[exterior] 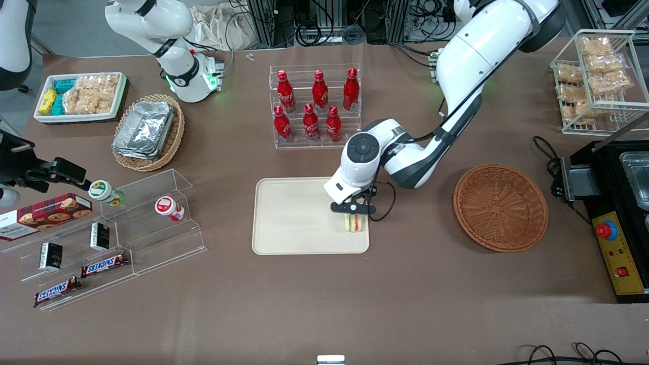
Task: Place sandwich from basket to tray
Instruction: 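Lower the held sandwich onto the cream tray and open the left gripper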
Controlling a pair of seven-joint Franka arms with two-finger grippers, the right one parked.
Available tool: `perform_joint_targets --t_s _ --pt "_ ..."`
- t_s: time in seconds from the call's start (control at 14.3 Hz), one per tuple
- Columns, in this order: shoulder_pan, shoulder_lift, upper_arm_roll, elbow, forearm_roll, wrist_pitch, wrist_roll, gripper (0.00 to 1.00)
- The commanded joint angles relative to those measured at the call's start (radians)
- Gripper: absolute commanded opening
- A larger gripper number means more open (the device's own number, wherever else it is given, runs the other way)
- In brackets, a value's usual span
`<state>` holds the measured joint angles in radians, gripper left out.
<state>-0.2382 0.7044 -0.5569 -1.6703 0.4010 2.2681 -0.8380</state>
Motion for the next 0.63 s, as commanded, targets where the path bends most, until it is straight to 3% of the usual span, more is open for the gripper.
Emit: perform_joint_targets --t_s 0.0,0.07,0.42,0.56 --pt "-0.015 0.026 0.003 0.027 0.032 -0.002 -0.013 0.78" --pt "-0.015 0.026 0.003 0.026 0.032 -0.002 -0.013 1.00" --pt "-0.006 0.003 0.002 0.027 0.027 -0.018 -0.013 1.00" --pt "0.000 -0.078 0.002 0.027 0.015 -0.085 -0.013 1.00"
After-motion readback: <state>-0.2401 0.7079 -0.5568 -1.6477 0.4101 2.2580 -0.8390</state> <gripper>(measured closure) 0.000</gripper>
